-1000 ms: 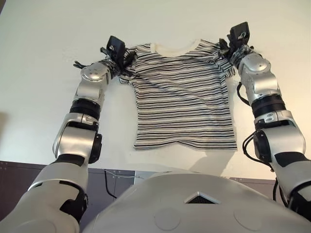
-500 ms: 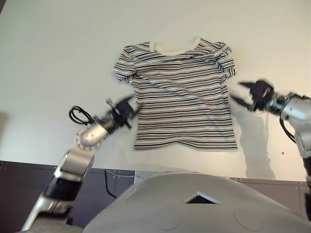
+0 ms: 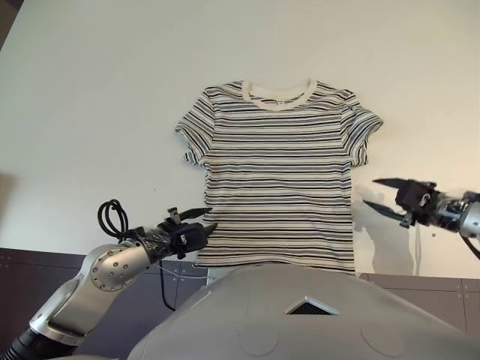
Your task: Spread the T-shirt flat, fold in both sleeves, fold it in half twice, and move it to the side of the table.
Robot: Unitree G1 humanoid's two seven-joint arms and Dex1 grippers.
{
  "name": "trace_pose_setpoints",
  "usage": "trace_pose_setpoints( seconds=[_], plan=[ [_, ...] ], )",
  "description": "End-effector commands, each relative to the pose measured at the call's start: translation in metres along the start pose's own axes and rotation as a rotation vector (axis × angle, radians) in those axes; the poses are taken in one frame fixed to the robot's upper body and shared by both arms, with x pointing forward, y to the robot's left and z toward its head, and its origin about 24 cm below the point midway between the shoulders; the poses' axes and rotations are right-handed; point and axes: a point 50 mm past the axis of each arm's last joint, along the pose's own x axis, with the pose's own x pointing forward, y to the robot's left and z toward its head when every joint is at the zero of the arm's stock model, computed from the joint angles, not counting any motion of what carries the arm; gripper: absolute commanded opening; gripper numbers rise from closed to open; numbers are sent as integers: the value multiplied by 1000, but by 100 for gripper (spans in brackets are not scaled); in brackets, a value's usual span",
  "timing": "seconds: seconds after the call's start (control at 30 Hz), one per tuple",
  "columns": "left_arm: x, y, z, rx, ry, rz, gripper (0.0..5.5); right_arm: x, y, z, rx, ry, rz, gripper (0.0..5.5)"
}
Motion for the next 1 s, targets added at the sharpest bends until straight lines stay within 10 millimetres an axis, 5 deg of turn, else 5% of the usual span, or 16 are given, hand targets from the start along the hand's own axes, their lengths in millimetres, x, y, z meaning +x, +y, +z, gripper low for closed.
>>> trace_pose_setpoints(
  seconds=[0.03, 0.17, 0.3, 0.4, 0.53, 0.7, 0.9, 0.97, 1.0],
  plan=[
    [-7, 13, 8, -78, -15, 13, 190, 5, -34, 16, 36, -86, -135, 236],
    [-15, 41, 30, -211, -123, 42, 190, 59, -85, 13, 96, -61, -395, 236],
    [-14, 64, 27, -339, -173, 111, 190, 93, -92, -27, 107, 135, -389, 236],
    [7, 89, 14, -372, -142, 269, 190, 106, -97, -52, 77, 258, -427, 236],
    [22, 83, 9, -434, -151, 316, 190, 124, -119, -21, 64, 61, -525, 236],
    [15, 108, -21, -463, -50, 643, 190, 102, -130, 11, -26, -101, -651, 236],
    [22, 149, -56, -259, 142, 720, 190, 124, -112, 54, -3, -271, -633, 236],
    [33, 169, -68, -388, 124, 713, 190, 133, -108, 54, 90, -286, -646, 236],
    [40, 175, -69, -587, 40, 674, 190, 135, -108, 55, 144, -291, -655, 236]
  ],
)
